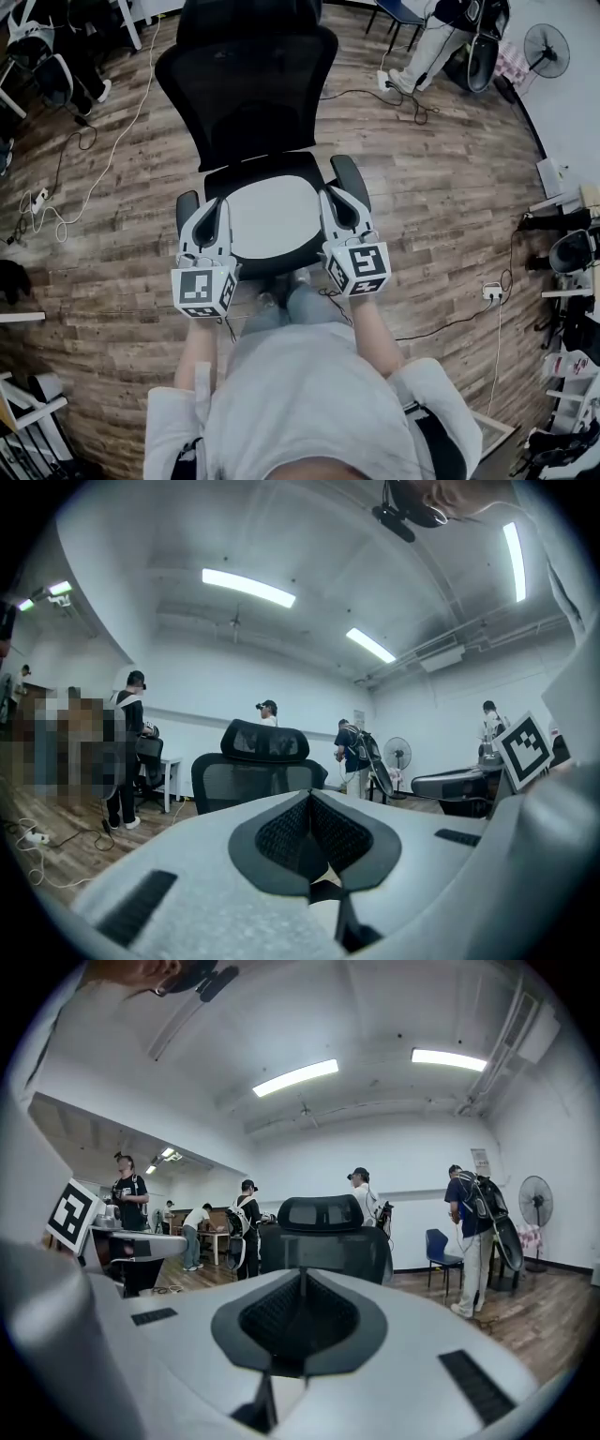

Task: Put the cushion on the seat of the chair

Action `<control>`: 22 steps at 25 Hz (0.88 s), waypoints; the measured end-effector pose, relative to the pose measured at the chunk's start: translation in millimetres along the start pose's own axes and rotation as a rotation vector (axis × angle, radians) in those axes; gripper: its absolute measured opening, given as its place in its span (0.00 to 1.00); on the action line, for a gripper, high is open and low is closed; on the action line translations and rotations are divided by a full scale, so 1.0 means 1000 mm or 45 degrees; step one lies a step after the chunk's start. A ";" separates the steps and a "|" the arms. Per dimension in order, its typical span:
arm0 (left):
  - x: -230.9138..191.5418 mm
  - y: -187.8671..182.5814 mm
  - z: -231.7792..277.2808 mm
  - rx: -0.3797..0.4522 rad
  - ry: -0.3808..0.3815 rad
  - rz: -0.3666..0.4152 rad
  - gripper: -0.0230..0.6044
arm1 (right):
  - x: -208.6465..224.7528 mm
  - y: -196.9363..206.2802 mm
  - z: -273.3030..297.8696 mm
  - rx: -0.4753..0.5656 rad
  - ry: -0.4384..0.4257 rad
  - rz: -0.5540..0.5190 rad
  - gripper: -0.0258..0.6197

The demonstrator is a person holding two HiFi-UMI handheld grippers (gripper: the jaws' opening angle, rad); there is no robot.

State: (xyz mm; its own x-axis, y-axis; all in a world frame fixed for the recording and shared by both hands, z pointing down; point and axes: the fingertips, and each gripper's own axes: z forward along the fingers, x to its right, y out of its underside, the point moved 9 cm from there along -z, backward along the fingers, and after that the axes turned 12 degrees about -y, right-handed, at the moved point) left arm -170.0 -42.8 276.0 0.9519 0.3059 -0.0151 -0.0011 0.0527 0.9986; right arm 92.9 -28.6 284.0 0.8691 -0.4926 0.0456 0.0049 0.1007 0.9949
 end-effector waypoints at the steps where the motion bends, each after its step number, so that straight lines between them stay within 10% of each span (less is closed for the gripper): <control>1: 0.000 -0.003 -0.001 0.010 0.000 0.002 0.05 | 0.000 -0.003 -0.001 0.008 0.000 -0.004 0.07; 22: -0.003 -0.039 0.001 0.139 0.016 0.048 0.05 | -0.005 -0.036 0.000 0.095 0.020 -0.103 0.07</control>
State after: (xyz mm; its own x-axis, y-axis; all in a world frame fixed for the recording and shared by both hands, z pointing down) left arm -172.2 -47.1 237.5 0.9479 0.3178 0.0230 -0.0032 -0.0625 0.9980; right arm 88.2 -29.3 248.4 0.8750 -0.4828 -0.0359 0.0389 -0.0037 0.9992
